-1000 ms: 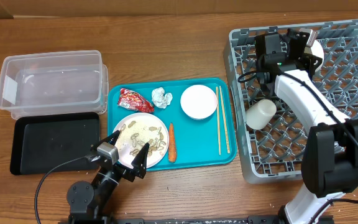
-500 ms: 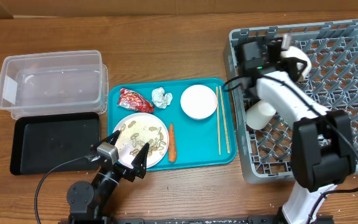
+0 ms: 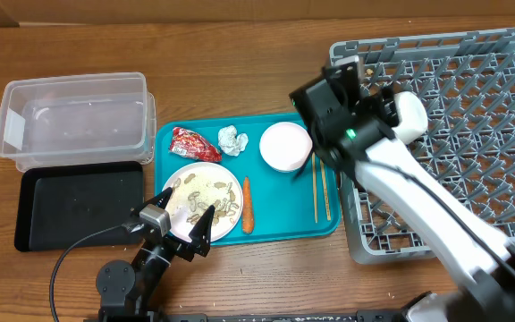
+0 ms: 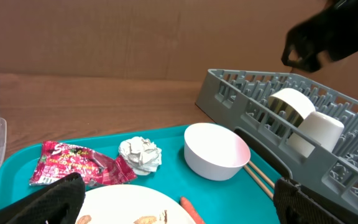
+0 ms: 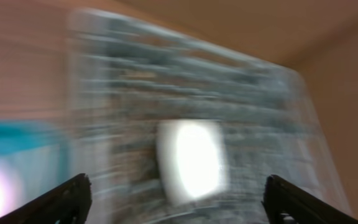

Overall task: Sort waste into correct bins and load items into the dishwasher
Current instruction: 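Reach the right gripper to the pink-rimmed bowl and grasp it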

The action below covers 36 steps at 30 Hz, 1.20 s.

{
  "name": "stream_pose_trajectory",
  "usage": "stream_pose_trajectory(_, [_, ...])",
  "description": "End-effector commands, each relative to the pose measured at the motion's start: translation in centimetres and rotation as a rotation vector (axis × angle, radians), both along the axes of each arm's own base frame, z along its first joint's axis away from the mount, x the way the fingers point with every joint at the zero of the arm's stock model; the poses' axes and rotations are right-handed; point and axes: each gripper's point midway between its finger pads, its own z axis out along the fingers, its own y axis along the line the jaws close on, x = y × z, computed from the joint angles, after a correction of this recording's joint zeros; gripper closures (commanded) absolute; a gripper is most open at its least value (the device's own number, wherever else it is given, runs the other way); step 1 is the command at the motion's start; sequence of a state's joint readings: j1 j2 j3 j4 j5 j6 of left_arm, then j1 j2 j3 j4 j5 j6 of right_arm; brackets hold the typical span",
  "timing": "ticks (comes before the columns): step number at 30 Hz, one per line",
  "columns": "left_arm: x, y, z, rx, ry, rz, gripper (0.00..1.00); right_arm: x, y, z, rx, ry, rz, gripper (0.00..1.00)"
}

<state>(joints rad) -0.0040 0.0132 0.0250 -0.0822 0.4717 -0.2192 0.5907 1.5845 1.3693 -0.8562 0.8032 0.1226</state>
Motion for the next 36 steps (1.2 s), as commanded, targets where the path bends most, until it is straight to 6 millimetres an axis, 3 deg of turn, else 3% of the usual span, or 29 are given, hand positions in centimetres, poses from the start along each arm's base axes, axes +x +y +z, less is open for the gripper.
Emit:
stream_pose_trajectory(1, [0.0, 0.0, 0.1, -0.012, -0.001, 0.002, 0.0, -4.3, 10.3, -1.8, 0.509, 0.27, 0.361, 0.17])
stream_pose_trajectory(2, [0.0, 0.0, 0.1, -0.012, -0.001, 0.002, 0.0, -5.6, 12.1, -2.1, 0.598, 0.343, 0.422, 0.23])
stream_pose_trajectory(4, [0.0, 0.0, 0.1, -0.012, -0.001, 0.002, 0.0, -6.7, 12.7, -3.3, 0.676, 0.415, 0.372, 0.35])
stream_pose_trajectory(6, [0.0, 0.0, 0.1, -0.012, -0.001, 0.002, 0.0, -6.8, 11.4, -5.0, 0.708, 0.429, 0.182, 0.36])
stream_pose_trajectory(9, [0.0, 0.0, 0.1, -0.012, -0.001, 0.002, 0.0, -6.7, 10.0, -7.6, 0.748, 0.44, -0.039, 0.27])
stream_pose_trajectory(14, [0.0, 0.0, 0.1, -0.012, -0.001, 0.002, 0.0, -5.8, 10.5, -10.4, 0.74, 0.465, -0.074, 0.28])
stream_pose_trajectory(16, [0.0, 0.0, 0.1, -0.012, -0.001, 0.002, 0.0, -5.5, 10.5, -11.8, 0.72, 0.485, -0.089, 0.33])
stream_pose_trajectory(19, [0.0, 0.0, 0.1, -0.012, -0.001, 0.002, 0.0, -5.3, 9.8, -14.2, 0.681, 0.498, -0.174, 0.39])
stream_pose_trajectory(22, [0.0, 0.0, 0.1, -0.012, -0.001, 0.002, 0.0, -5.0, 9.3, -16.4, 0.659, 0.5, -0.25, 0.4])
stream_pose_trajectory(26, [0.0, 0.0, 0.1, -0.012, -0.001, 0.002, 0.0, -4.4, 8.6, -17.8, 0.671, 0.5, -0.319, 0.43])
stream_pose_trajectory(33, [0.0, 0.0, 0.1, -0.012, -0.001, 0.002, 0.0, -4.1, 8.2, -18.0, 0.701, 0.508, -0.344, 0.55])
stream_pose_trajectory(36, [0.0, 0.0, 0.1, -0.012, -0.001, 0.002, 0.0, -4.1, 8.2, -18.1, 0.697, 0.513, -0.343, 0.67])
